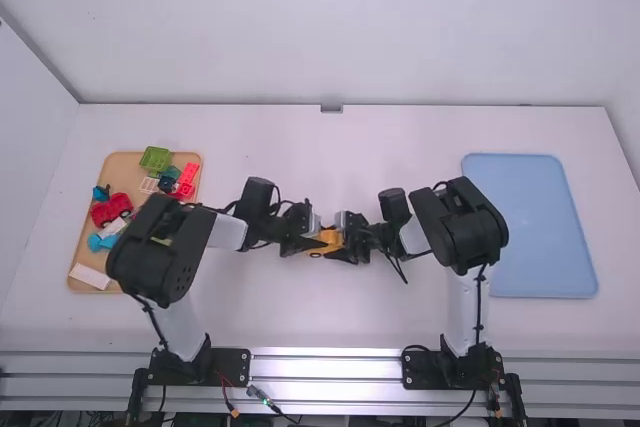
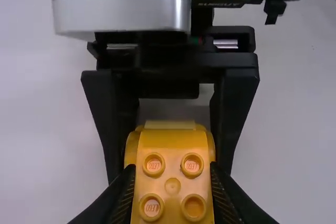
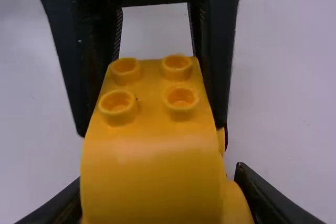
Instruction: Assemble lego blocks to make yellow taxi
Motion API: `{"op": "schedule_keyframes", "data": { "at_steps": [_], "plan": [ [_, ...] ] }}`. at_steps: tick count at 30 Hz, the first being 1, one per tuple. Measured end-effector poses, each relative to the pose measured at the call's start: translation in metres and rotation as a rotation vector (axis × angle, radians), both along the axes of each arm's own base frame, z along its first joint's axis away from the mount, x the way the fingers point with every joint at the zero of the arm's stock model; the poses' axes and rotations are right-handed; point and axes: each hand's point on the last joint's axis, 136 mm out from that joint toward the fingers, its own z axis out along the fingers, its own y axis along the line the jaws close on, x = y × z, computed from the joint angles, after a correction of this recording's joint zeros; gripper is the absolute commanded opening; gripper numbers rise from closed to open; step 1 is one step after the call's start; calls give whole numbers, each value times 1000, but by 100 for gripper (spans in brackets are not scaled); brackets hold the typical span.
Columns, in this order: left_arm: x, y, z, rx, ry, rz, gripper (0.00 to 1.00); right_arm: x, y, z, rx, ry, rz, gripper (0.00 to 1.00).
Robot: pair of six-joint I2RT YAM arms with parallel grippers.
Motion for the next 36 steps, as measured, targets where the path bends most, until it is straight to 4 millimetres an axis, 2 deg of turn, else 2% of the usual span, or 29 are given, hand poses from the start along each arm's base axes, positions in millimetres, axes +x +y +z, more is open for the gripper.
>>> {"op": "schedule_keyframes", "data": {
  "at_steps": [15,24,36],
  "plan": [
    [10,-10,-4,-13,46,-9,2,8,-8,-1,-3,-6,-29,53],
    [11,-10,-5,29,90,-32,2,8,-8,-1,-5,-5,-31,53],
    [12,-11,-7,18,13,-35,2,9,-9,-1,-8,-5,-36,53]
  ]
}}
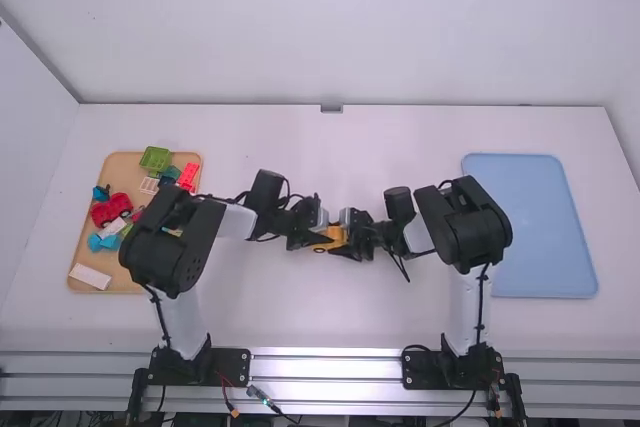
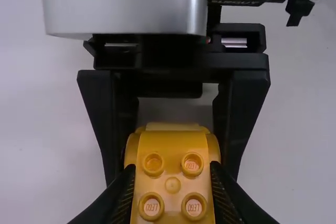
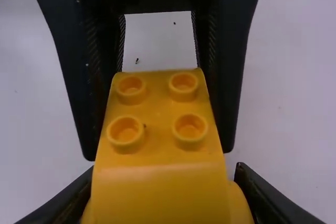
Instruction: Assemble lego blocks to make yellow taxi
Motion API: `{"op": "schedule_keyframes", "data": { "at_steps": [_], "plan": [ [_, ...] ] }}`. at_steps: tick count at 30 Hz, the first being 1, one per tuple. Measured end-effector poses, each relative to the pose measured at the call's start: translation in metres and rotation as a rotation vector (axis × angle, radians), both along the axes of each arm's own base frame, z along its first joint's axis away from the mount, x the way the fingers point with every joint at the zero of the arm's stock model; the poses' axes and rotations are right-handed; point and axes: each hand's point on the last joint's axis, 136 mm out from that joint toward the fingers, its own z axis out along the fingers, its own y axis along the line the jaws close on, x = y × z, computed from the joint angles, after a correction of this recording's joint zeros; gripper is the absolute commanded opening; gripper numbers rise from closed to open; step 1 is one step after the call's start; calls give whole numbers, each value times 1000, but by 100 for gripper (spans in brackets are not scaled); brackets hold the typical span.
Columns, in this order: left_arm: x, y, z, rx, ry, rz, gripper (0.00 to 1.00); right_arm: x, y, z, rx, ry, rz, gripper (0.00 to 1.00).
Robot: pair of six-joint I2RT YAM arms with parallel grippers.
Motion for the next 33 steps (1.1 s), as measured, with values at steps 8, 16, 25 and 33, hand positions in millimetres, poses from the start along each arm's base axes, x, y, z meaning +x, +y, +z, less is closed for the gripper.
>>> {"op": "schedule_keyframes", "data": {
  "at_steps": [8,16,25,33],
  "plan": [
    [0,0,0,1,1,11,19,0,0,0,1,-1,1,54],
    [1,0,0,0,-6,14,33,0,0,0,-1,0,0,54],
    [-3,-2,-13,51,-9,24,37,-4,5,0,0,0,19,54],
    [-3,-2,-13,51,-9,24,36,-4,4,0,0,1,18,54]
  ]
}}
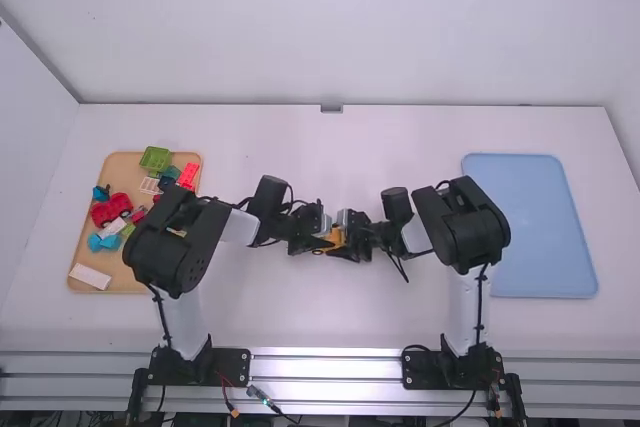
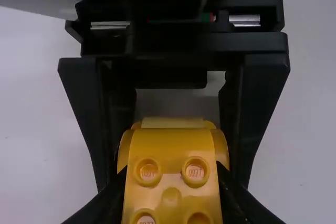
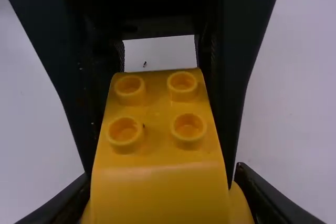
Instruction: Assemble lego blocks to make yellow taxi
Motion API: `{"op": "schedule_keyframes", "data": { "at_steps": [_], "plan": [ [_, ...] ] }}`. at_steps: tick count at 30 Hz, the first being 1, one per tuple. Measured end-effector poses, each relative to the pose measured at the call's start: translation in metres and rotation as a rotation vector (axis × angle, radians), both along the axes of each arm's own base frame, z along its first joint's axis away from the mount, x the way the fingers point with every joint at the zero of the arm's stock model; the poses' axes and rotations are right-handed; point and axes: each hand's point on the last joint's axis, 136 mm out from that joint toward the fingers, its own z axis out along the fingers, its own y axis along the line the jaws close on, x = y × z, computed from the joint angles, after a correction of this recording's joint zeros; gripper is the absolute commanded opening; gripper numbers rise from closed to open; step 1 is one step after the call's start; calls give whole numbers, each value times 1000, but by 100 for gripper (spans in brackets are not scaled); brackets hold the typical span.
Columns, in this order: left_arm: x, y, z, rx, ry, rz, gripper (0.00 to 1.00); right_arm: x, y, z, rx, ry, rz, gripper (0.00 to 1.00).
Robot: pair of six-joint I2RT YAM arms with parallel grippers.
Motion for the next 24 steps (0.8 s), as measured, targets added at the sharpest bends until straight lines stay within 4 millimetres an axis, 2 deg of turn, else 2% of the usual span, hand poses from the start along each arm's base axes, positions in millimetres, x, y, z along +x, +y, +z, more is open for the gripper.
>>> {"op": "schedule_keyframes", "data": {
  "at_steps": [7,13,16,22,24],
  "plan": [
    [2,4,1,-10,9,8,41,-1,1,0,-1,3,1,54],
    [7,23,3,-42,48,50,64,-2,3,0,-2,4,7,54],
    [8,27,3,-51,55,57,66,-2,3,0,-1,4,7,54],
    [8,27,4,-52,55,58,80,-2,3,0,-1,4,7,54],
    [8,29,8,-54,49,61,87,-2,3,0,-1,4,7,54]
  ]
}}
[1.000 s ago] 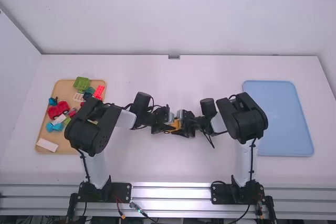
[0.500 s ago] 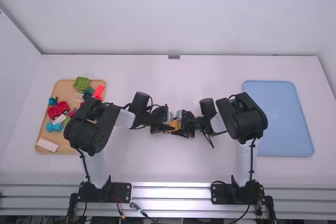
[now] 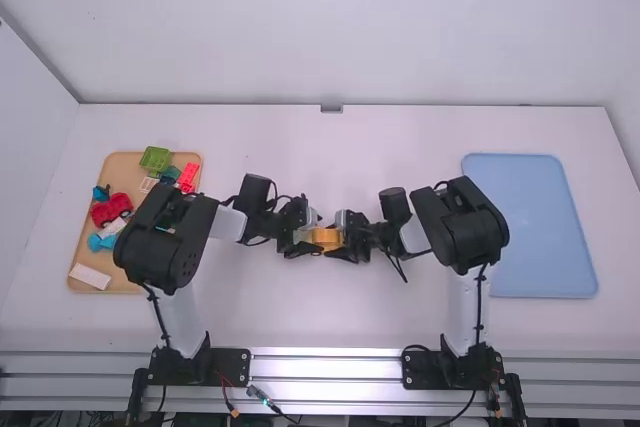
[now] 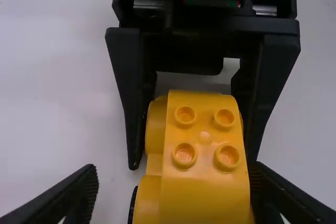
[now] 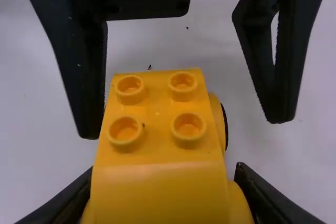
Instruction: Assemble lego blocks to make yellow taxi
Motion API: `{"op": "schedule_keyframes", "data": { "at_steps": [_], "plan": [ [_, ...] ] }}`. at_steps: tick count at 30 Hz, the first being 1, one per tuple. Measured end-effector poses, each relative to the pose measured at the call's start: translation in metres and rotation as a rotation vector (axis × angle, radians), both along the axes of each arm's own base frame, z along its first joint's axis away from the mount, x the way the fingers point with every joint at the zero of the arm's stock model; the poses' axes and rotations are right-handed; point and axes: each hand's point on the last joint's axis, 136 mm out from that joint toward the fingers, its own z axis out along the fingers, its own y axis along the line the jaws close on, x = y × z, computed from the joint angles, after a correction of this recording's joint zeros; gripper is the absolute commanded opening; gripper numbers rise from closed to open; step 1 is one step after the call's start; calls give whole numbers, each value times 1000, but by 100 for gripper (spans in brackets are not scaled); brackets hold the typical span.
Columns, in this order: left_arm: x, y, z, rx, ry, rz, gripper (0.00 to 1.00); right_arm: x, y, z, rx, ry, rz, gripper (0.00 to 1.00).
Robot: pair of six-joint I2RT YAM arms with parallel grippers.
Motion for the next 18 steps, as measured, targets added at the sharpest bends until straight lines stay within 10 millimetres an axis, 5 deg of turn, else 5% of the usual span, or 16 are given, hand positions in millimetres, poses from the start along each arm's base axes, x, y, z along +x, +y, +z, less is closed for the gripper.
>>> {"op": "schedule_keyframes", "data": {
  "at_steps": [1,6,13,18],
  "plan": [
    [0,0,2,0,-2,1,99,0,0,0,0,0,0,54],
    [11,22,29,-7,-28,68,99,0,0,0,0,0,0,54],
    [40,85,74,-45,-88,256,99,4,-1,2,4,16,-23,57],
    [51,116,74,-44,-59,366,99,22,-15,10,-2,72,-118,53]
  ]
}}
